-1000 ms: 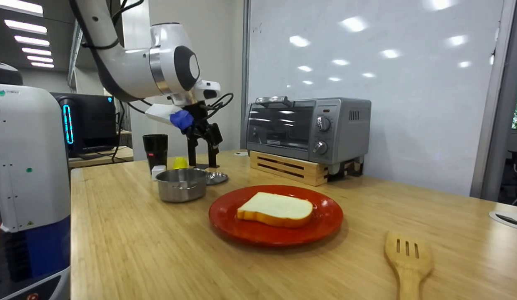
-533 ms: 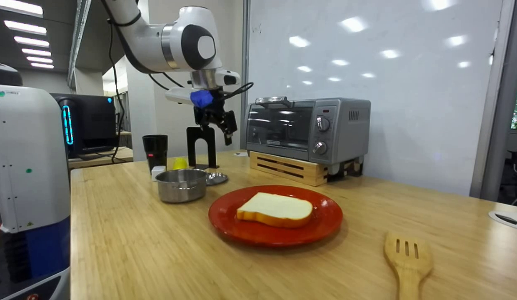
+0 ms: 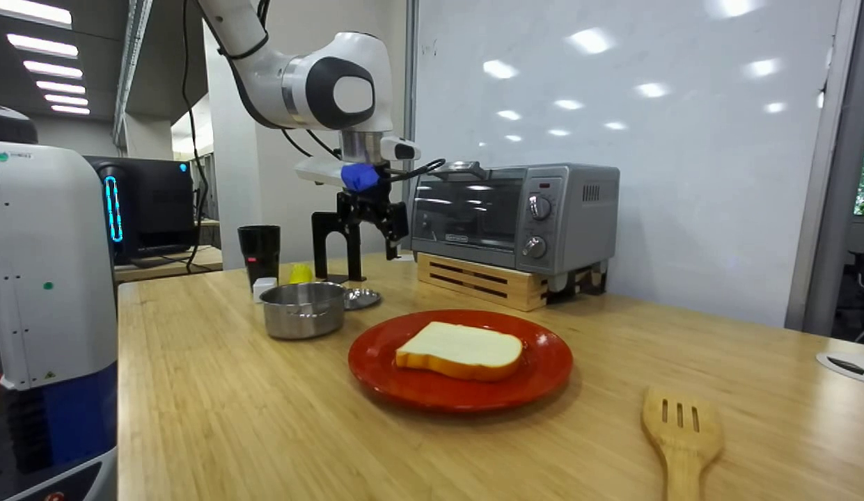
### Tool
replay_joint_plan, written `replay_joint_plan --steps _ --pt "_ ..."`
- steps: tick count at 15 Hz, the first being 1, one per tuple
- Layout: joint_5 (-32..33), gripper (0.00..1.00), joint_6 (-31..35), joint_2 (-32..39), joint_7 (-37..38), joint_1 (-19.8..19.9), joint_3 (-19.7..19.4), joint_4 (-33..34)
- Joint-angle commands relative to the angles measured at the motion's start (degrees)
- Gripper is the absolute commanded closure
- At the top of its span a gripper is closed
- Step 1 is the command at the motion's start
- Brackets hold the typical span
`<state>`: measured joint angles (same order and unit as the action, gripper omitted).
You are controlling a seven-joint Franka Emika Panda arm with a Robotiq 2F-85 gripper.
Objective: Close the toaster oven
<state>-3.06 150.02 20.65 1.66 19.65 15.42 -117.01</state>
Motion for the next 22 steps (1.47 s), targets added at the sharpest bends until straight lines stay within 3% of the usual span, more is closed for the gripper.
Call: replay_joint_plan --steps 1,8,22 --pt "-2.02 0.00 -3.28 1.75 -2.30 -7.15 -6.64 3.02" --pt "-1.86 0.00 -6.29 2.59 -1.96 -13.08 -10.67 4.64" --pt "0.59 0.00 -11.24 6.27 -9.69 -14.59 -11.46 4.62"
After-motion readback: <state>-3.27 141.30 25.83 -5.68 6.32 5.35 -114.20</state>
